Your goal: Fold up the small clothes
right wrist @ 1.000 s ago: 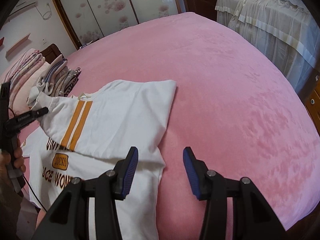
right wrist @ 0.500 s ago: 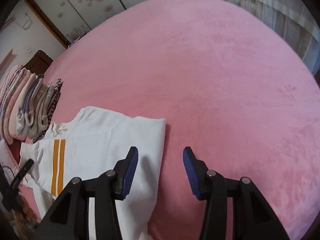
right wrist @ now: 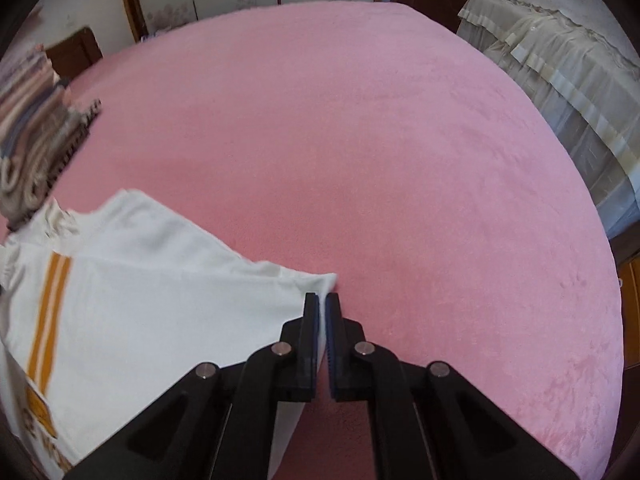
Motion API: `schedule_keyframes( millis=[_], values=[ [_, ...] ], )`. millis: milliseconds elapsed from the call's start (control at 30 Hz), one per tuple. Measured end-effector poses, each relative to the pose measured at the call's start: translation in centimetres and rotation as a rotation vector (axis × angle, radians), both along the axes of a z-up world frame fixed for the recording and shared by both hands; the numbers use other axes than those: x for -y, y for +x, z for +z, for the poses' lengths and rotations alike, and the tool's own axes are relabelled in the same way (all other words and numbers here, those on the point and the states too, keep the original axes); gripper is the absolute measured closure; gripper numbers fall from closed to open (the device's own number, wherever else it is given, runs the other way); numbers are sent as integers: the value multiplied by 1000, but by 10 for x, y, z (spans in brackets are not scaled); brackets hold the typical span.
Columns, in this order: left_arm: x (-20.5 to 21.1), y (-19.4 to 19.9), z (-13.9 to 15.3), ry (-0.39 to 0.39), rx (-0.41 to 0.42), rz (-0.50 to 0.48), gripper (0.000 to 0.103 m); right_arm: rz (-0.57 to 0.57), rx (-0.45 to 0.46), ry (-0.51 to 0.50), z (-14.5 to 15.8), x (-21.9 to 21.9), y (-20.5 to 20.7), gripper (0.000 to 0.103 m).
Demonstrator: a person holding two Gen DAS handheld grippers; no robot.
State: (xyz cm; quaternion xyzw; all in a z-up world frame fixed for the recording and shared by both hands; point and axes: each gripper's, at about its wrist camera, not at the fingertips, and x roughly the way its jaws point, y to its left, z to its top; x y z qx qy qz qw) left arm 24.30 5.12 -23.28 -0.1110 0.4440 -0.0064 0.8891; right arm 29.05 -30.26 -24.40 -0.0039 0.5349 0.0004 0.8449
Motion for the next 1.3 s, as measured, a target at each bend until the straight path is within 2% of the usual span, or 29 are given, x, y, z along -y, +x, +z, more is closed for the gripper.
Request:
schedule_keyframes(
  millis=[67,167,233,300,433,567,733,967,1000,1033,1100,1133,1233,1300],
  values=[
    [-5,-1,-11,-15,-29,7,91,-15,2,19,5,4,-5,99],
    [-9,-3,-16,-29,-33,3,89,-30,17,95,23,13,-21,89],
    [-11,-4,-15,-43,-25,1,88,-20,45,112,36,10,-36,76],
    [-14,-5,-13,-59,-22,2,88,7,74,112,49,9,-62,72],
    [-16,-5,-14,-75,-26,-3,88,49,83,117,57,5,-117,72],
    [-16,-7,-13,-80,-27,-8,88,49,50,121,44,1,-152,72],
    [-21,-9,-14,-102,-32,1,88,44,-1,126,18,-5,-156,72],
    [-23,-9,-16,-114,-35,6,88,18,34,171,10,-23,-145,72],
    [-24,-9,-16,-112,-37,8,88,3,34,162,8,-23,-143,75],
    [-25,-9,-17,-109,-40,13,87,-7,36,162,7,-23,-143,90],
    [-27,-9,-19,-99,-50,27,87,-33,48,170,8,-21,-145,93],
    [-28,-9,-20,-95,-54,34,87,-57,57,139,9,-19,-148,98],
    [-34,-9,-26,-110,-64,42,87,-82,49,167,3,-14,-153,98],
    [-37,-8,-31,-122,-70,46,87,-83,47,152,0,-17,-153,98]
  ],
)
